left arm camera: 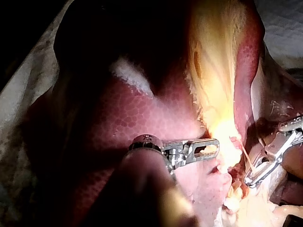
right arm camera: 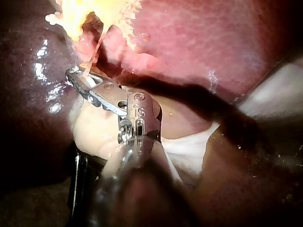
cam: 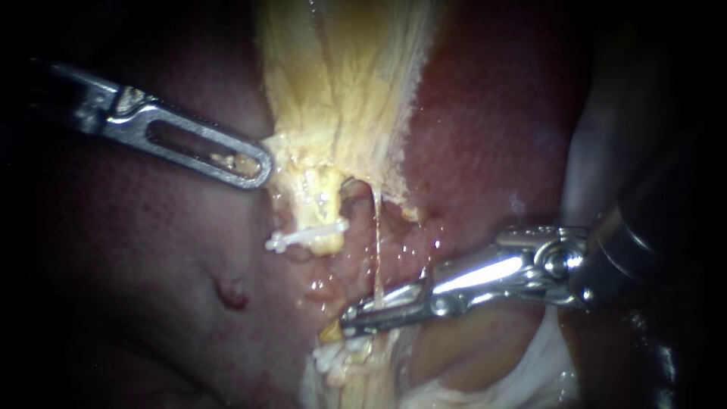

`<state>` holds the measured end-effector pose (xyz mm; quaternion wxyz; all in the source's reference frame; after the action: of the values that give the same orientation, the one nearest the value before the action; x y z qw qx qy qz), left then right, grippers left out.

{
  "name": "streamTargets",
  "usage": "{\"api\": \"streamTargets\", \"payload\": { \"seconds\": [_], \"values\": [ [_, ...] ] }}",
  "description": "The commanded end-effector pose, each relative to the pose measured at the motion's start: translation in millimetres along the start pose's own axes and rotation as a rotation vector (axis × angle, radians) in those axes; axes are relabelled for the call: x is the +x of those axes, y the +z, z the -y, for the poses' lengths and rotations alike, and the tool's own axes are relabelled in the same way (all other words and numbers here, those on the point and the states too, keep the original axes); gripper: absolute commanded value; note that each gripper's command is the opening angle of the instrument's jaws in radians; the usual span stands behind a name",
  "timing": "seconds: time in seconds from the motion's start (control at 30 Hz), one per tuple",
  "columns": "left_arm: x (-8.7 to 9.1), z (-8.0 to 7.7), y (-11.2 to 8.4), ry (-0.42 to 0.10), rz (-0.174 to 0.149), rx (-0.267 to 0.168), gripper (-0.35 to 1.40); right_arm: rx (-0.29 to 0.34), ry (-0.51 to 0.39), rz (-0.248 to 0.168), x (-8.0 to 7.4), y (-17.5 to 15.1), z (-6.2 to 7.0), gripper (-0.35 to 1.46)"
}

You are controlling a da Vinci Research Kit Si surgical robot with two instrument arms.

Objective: Going back second clip right tube

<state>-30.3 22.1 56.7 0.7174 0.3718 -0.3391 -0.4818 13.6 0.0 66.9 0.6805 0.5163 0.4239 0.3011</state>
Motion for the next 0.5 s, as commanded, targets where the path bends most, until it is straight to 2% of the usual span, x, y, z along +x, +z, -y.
{"api": "streamTargets", "payload": {
  "seconds": [0.03,0.4,0.47,0.5],
  "values": [
    [0.0,0.0,0.0,-0.001,0.000,0.001,-0.35,0.000,0.000,0.000,0.0,0.0,0.0,-0.35],
    [0.0,0.0,0.0,-0.001,0.000,0.001,-0.35,0.016,-0.013,-0.013,-0.1,0.0,-0.1,-0.35],
    [0.0,0.0,0.0,-0.001,0.000,0.001,-0.35,0.026,-0.032,-0.032,-0.1,0.0,-0.1,-0.17],
    [0.0,0.0,0.0,-0.001,0.000,0.001,-0.35,0.025,-0.032,-0.045,0.0,0.1,-0.1,0.01]
  ]
}}
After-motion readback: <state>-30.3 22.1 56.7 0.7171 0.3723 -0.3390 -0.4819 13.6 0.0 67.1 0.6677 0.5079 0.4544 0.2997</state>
